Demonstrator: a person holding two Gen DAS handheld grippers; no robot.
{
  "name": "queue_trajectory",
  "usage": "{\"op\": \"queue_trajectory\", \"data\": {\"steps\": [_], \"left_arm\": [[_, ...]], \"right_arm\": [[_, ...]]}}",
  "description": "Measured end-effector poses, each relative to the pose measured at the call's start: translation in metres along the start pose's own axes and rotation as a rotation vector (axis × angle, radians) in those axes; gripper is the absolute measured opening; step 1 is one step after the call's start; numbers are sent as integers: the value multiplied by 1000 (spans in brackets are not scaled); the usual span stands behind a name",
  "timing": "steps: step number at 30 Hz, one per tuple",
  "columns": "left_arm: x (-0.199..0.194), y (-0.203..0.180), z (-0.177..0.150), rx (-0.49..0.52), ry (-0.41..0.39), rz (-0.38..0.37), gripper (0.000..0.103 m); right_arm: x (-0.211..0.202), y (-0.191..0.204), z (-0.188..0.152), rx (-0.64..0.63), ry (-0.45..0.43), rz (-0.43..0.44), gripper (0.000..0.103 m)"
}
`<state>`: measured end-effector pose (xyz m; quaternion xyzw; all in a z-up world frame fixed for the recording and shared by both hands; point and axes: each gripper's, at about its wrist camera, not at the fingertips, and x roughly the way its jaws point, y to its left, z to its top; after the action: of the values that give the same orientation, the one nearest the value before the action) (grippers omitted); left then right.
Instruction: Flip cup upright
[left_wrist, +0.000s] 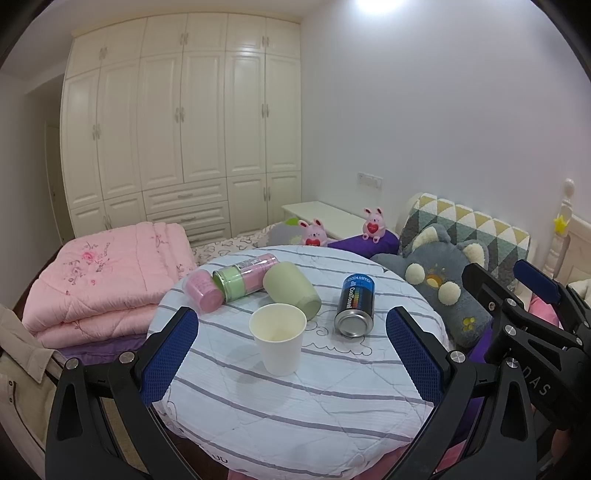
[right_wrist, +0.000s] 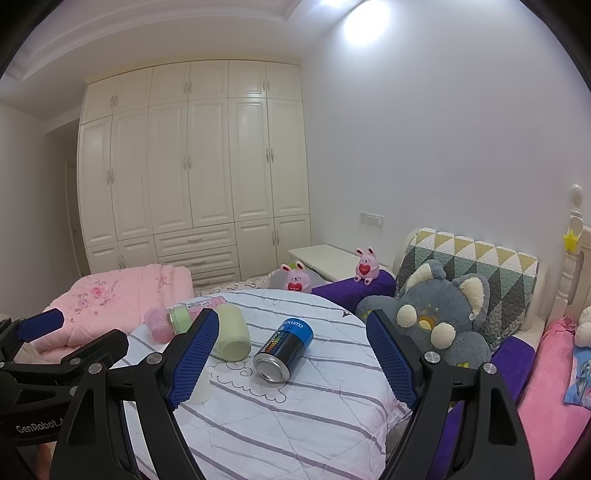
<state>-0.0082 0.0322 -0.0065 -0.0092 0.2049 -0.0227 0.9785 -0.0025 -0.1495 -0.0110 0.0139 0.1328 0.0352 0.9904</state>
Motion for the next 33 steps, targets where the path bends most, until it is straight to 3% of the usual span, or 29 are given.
{"op": "queue_trajectory", "data": {"steps": [33], "left_arm": [[0,-3,0,3,5,2,103]], "right_arm": [[8,4,-2,3,20,-3,83]]}}
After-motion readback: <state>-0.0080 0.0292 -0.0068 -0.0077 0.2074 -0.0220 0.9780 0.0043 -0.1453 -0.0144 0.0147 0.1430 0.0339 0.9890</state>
